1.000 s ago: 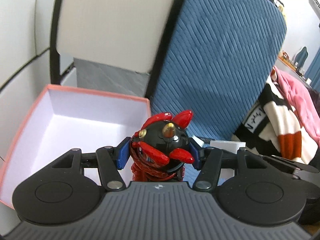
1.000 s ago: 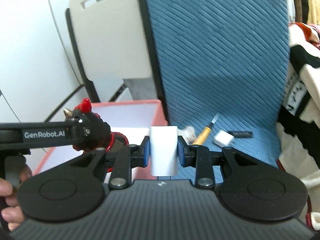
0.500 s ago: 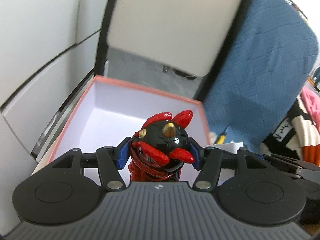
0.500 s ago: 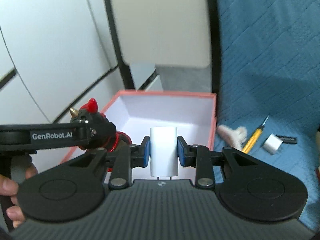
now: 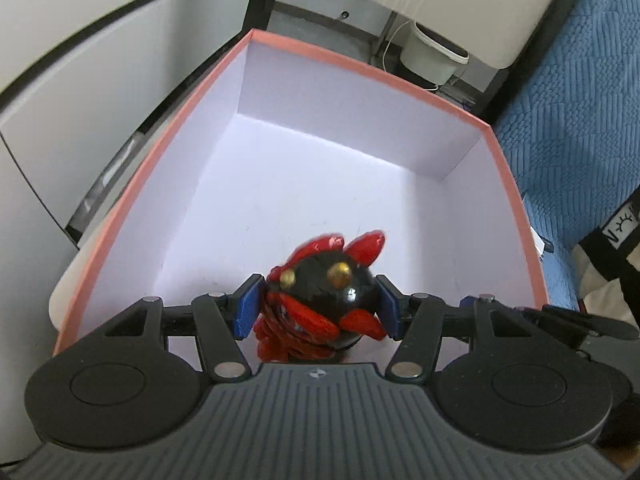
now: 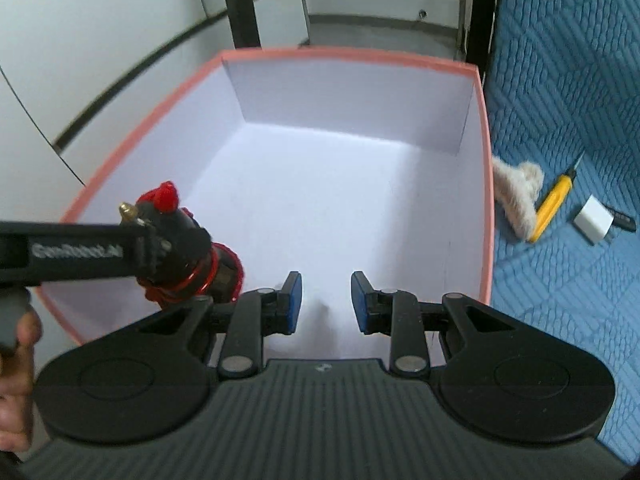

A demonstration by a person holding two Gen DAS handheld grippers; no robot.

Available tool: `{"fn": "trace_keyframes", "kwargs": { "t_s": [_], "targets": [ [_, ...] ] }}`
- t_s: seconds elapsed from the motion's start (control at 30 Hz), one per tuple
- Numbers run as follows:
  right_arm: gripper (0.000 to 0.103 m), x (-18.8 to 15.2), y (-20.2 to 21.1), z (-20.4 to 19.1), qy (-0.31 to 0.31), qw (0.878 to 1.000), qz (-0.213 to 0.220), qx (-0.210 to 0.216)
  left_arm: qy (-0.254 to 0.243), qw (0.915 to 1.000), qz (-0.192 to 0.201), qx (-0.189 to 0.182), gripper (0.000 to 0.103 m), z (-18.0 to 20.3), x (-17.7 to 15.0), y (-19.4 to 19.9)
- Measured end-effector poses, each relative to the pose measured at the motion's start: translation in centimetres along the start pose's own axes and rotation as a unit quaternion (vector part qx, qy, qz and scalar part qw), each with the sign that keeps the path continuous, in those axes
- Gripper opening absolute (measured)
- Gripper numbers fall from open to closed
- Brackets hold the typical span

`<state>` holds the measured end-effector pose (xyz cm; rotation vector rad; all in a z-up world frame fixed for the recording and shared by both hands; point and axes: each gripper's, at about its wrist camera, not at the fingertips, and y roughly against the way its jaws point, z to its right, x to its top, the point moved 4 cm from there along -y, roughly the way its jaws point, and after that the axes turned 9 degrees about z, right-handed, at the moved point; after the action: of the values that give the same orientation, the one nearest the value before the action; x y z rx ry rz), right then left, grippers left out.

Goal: Organize rigid objects
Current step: 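Carry both held objects over the pink box and lower them inside, then open both grippers to release the figurine and charger into the box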

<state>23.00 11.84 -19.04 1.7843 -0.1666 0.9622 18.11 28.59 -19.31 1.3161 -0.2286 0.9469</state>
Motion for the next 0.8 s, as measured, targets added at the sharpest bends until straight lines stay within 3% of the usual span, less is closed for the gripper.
{"fn": "trace_keyframes", "kwargs": {
  "t_s": [0.27,0.8],
  "targets": [
    [0.031,0.4,0.6,0.4,-0.008,1.0,0.01,0.004,-0.008,0.9999,0.013,0.0,0.066,0.5,0.6,0.7],
    [0.032,2.4,9.1,2.7,-0.042,0.993,0.106,0.024,-0.032,0.9928,0.112,-0.028,0.066,6.9,2.0,8.7]
  ]
}}
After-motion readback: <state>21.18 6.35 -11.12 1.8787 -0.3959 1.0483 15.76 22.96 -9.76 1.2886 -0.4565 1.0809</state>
